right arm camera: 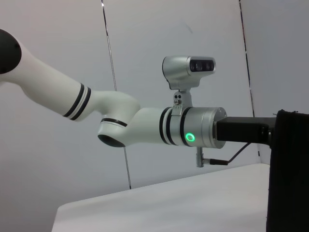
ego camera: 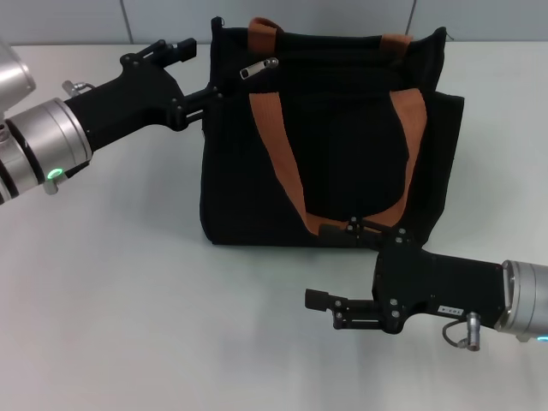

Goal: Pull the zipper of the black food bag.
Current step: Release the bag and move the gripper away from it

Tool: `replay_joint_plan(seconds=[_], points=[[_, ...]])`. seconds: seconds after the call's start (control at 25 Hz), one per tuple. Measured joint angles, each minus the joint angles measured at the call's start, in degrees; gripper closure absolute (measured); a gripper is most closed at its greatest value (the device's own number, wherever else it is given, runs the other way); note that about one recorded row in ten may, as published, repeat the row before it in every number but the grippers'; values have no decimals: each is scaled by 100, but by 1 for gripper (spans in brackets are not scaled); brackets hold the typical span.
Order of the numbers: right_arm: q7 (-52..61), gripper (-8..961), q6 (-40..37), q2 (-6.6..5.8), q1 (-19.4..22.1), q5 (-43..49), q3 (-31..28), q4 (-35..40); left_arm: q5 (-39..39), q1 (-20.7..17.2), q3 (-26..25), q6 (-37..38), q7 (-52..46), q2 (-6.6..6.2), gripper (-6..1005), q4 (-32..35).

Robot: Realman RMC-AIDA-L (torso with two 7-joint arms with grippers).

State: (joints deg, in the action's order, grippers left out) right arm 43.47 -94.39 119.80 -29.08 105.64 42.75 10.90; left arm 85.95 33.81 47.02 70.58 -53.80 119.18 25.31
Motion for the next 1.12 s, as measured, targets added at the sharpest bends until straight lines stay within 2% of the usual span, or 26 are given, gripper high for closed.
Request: replay_joint_plan(seconds=[0.24, 0.48, 0.76, 1.0, 1.12], points=[[-2, 141, 14, 0, -24, -1, -5, 15, -40, -107, 30, 495, 19, 0, 187, 0], [-39, 144, 39, 0, -31, -8, -14, 11, -245, -142, 61, 633, 36, -1, 365, 0], [-68, 147, 16, 0, 48, -165, -22, -29, -583, -74, 79, 636, -80, 0, 773, -258], [22, 150, -48, -16, 165, -778, -22, -241, -689, 7, 220, 687, -204, 0, 970, -462], [305, 152, -173, -35, 282, -1172, -21, -242, -811, 9, 444, 770, -350, 0, 970, -462]])
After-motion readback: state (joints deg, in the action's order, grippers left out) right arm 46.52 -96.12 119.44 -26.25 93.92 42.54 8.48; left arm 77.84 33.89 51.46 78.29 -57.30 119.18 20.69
